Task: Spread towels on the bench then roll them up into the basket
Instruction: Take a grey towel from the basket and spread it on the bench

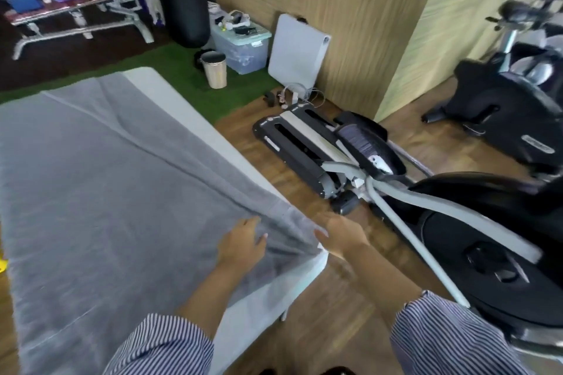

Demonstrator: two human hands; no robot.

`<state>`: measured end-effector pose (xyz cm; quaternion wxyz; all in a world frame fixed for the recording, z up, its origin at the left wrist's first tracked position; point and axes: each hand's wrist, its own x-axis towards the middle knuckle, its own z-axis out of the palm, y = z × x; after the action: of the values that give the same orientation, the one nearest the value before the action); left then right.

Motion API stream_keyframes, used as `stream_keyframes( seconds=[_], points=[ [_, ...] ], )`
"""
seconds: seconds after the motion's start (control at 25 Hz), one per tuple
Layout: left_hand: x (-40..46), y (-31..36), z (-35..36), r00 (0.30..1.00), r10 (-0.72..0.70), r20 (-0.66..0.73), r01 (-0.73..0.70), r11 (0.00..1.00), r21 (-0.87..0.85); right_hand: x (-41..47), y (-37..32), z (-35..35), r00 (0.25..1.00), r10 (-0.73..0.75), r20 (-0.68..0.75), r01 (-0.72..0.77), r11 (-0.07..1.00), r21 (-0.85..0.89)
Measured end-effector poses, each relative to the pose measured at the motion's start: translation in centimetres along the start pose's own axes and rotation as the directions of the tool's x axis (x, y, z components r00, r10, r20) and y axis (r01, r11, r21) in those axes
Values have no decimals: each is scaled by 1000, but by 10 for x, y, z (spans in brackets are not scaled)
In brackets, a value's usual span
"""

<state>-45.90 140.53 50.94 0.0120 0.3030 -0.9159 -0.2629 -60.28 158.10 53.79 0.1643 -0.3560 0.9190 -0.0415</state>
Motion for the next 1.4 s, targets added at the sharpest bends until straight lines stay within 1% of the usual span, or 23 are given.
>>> stream_keyframes(
  seconds=[0.16,0.28,0.36,0.44,0.56,0.64,0.72,0.8,0.92,1.0,1.2,1.28,1.4],
  points=[
    [53,79,36,994,105,30,-105,994,-4,27,54,-16,999,34,-10,-34,999,-1],
    [104,135,72,991,130,18,-130,992,4,69,111,-23,1000,18,-2,-18,1000,15],
    [137,165,97,996,83,29,-81,995,-49,98,152,-31,1000,-14,21,14,1000,11],
    [168,189,115,999,12,40,-10,999,-43,123,188,-43,998,-52,29,53,998,-27],
    [202,215,128,996,-91,3,91,995,-34,163,229,-68,989,-119,83,127,988,-92],
    [221,223,128,988,-152,-23,151,987,-49,194,244,-78,984,-154,88,165,977,-137],
    [237,224,124,976,-208,-58,201,973,-112,224,246,-83,976,-200,81,209,969,-130],
    [255,216,120,961,-266,-82,253,957,-140,257,241,-85,962,-260,89,269,956,-116],
    [289,207,106,943,-314,-115,309,949,-58,307,224,-90,932,-350,98,360,926,-112],
    [322,196,97,927,-353,-123,356,934,3,350,210,-93,905,-408,122,423,894,-147],
    [409,162,59,867,-479,-137,485,874,14,461,167,-115,846,-508,159,532,824,-196],
    [432,146,37,833,-530,-158,538,843,3,501,150,-126,833,-529,163,553,804,-218],
    [450,114,5,758,-616,-212,625,780,-34,549,114,-137,815,-545,196,578,783,-227]
  ],
)
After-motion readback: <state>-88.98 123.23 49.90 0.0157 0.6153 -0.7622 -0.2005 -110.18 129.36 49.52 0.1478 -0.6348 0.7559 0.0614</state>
